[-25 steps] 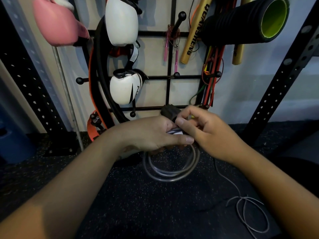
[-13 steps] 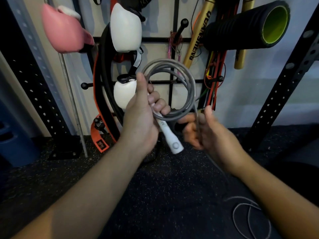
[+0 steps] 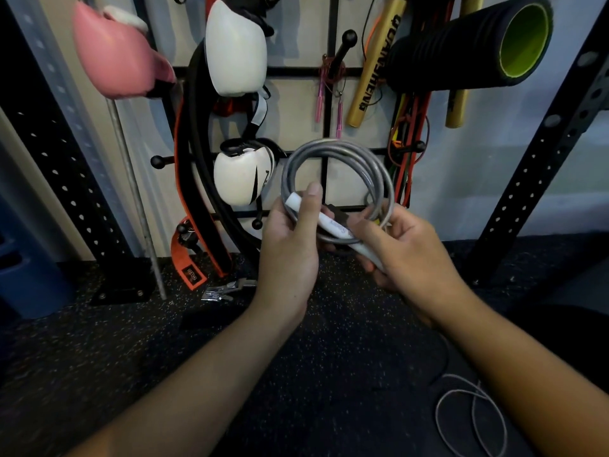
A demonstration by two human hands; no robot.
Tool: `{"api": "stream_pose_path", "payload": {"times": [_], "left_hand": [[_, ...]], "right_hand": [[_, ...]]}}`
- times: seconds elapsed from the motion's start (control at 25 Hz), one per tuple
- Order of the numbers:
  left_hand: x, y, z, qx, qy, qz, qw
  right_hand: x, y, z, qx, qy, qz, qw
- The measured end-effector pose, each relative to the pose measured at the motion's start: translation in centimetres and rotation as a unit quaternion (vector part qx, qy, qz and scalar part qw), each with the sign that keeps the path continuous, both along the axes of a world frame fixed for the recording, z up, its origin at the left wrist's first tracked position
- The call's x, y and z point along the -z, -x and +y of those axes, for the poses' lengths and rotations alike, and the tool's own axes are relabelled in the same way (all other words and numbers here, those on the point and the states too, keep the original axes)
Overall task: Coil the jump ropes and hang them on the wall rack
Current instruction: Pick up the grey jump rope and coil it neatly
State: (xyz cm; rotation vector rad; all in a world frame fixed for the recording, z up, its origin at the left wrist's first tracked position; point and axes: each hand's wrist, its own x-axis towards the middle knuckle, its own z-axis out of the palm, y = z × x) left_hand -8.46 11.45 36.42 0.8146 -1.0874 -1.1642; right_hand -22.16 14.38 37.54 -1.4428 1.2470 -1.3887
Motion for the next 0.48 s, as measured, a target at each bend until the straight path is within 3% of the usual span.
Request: {"api": "stream_pose_path", "payload": {"times": [0.2,0.36,0.4,0.48], "left_hand": [[1.5,1.7,1.6,0.014,-0.016,-0.043,0.999],[-1.0,-0.6,0.1,0.004,0.038,-0.010,0.999],[-1.9,-1.8,-0.4,0.018,0.083,-0.047,0.995],[-3.7,-4.0,-1.2,0.082,0.176,-0.245,0.950]], "right_hand": [[-0.2,0.7,0.1,0.011,0.020,0.020,1.000],[-0.9,3.1,-0.1,0.006,0.027,0.177,0.984],[-0.9,3.4,-0.1,-0.003,0.025,0.228,0.973],[-0.9,3.8,0.0,-0.032,0.013,0.315,0.948]]}}
